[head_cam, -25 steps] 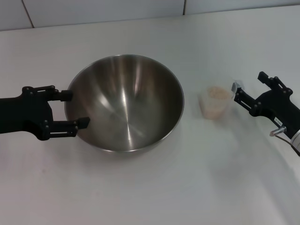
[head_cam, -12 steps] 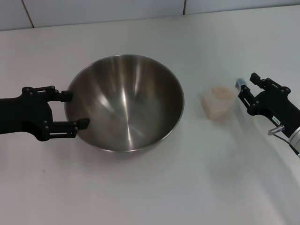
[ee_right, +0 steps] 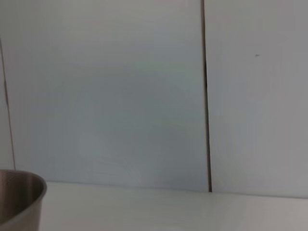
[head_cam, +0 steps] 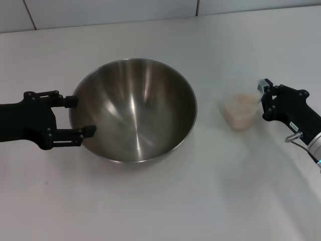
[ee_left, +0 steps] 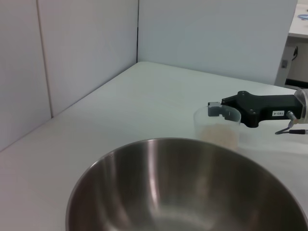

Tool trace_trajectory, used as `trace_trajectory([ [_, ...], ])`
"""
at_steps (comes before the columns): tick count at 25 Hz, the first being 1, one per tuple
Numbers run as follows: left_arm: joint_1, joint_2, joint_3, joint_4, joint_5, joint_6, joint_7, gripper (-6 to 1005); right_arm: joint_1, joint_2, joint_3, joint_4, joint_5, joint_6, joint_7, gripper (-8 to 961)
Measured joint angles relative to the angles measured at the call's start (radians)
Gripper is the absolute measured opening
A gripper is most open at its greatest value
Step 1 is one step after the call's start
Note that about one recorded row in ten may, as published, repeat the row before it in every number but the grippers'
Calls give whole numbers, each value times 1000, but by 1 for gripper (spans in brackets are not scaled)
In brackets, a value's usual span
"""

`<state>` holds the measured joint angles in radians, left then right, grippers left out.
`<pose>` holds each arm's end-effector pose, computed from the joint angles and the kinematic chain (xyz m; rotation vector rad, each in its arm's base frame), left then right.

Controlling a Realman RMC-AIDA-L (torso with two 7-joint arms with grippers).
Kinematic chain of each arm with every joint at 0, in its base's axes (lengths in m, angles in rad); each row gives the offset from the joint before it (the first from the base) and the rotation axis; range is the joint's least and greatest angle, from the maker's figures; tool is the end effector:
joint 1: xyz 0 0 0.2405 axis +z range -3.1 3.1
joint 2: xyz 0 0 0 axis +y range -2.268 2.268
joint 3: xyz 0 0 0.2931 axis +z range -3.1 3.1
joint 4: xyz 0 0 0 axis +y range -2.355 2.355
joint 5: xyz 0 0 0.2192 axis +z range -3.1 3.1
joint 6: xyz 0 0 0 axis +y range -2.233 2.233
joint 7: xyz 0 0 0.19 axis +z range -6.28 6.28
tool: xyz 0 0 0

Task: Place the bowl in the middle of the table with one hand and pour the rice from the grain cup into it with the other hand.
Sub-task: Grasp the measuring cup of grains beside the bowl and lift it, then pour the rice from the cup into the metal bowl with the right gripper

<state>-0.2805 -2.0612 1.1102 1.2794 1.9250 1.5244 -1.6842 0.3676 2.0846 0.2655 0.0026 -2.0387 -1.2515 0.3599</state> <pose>-0.2540 0.3415 -0.0205 -2.7901 -0.4118 -0.3593 0.3841 0.3375 -0.0727 -1.8570 0.6091 0.6662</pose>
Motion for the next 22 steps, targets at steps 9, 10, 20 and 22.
trace_trajectory([
  [9,-19,-3,2,15,69,-1,-15,805,-24,1,2,27,76,-230,-126,15],
  [10,-22,-3,2,16,72,-1,-15,805,-24,1,3,40,85,-269,-159,15],
  [20,-20,-1,-1,56,78,5,-28,805,62,3,-25,304,78,-359,-905,16],
  [22,-16,0,0,71,80,7,-35,805,64,3,-29,372,64,-321,-1144,17],
])
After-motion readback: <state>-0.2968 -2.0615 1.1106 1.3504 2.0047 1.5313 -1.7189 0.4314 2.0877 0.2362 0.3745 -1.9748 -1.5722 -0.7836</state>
